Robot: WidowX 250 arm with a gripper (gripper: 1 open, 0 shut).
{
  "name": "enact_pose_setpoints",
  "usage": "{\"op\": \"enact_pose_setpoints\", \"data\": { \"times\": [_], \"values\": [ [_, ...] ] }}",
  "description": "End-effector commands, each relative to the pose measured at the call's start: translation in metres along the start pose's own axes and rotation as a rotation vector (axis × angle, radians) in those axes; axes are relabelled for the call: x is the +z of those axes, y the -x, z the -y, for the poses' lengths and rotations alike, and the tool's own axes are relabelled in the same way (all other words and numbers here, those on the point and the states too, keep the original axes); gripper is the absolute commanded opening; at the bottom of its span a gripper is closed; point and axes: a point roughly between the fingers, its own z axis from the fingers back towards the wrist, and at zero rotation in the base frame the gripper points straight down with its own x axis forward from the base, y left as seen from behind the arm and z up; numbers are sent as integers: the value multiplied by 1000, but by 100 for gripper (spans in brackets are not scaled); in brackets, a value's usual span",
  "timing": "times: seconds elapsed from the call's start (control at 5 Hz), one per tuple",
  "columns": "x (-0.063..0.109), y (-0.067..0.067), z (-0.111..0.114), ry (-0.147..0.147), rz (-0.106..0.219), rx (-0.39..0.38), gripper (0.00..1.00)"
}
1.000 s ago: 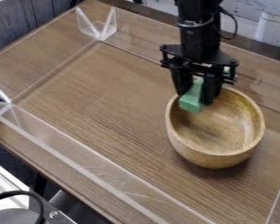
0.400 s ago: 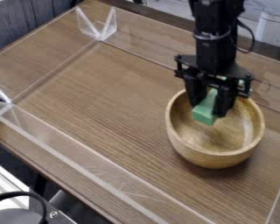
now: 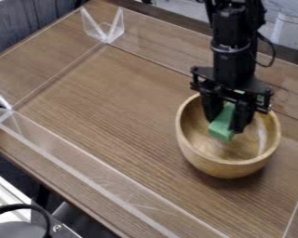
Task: Put the green block in the brown bowl
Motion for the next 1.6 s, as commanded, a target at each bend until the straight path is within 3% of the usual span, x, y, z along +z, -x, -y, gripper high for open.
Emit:
{"op": "enact_pose_setpoints", "data": {
  "times": [0.0, 0.8, 1.0, 1.4],
  "values": [
    [7, -6, 3, -2, 36, -14, 0],
    [-1, -7, 3, 5, 18, -15, 0],
    [0, -6, 3, 8, 14, -15, 100],
    [5, -3, 4, 24, 21, -4, 100]
  ]
}}
